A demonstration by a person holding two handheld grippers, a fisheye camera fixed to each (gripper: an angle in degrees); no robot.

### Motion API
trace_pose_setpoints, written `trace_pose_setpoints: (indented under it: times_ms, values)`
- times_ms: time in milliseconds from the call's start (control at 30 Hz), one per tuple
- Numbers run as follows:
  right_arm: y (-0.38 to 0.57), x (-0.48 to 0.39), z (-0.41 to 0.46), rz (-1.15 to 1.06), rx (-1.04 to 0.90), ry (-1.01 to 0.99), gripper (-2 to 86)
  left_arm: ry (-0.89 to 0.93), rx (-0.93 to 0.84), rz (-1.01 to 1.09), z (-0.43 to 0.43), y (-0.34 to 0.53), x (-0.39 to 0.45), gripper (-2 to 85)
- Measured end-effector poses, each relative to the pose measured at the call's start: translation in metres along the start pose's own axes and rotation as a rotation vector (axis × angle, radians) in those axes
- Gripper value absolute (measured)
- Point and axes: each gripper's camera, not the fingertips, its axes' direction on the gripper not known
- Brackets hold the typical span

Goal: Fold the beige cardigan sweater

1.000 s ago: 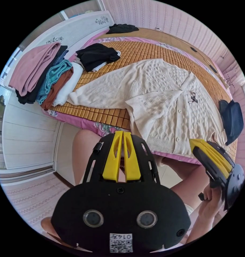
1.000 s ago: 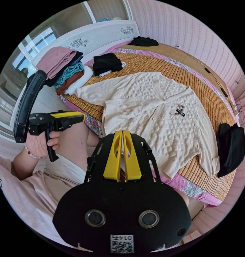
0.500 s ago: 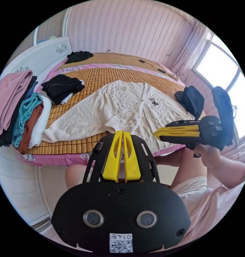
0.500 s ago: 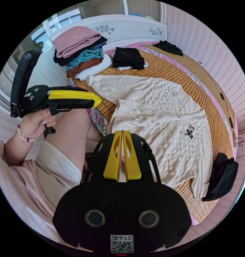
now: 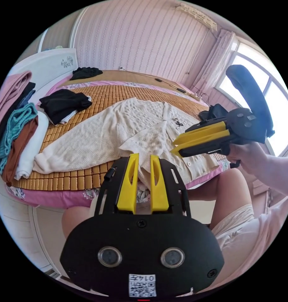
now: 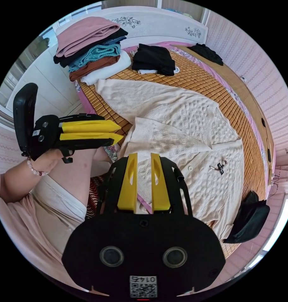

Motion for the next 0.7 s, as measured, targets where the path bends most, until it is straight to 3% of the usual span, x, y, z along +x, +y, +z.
trace_pose_setpoints:
  times_ms: [167, 700]
  values:
    - [-0.046, 0.012, 0.013, 0.0, -0.036, 0.002, 9.5, 0.024, -0.063, -0.059, 0.023, 0.003, -0.026, 11.6]
    - [-0.145, 0.013, 0.088, -0.078, -0.246, 0.05, 3.6, 0.048, -0.072, -0.078, 0.067, 0.007, -0.07, 10.7]
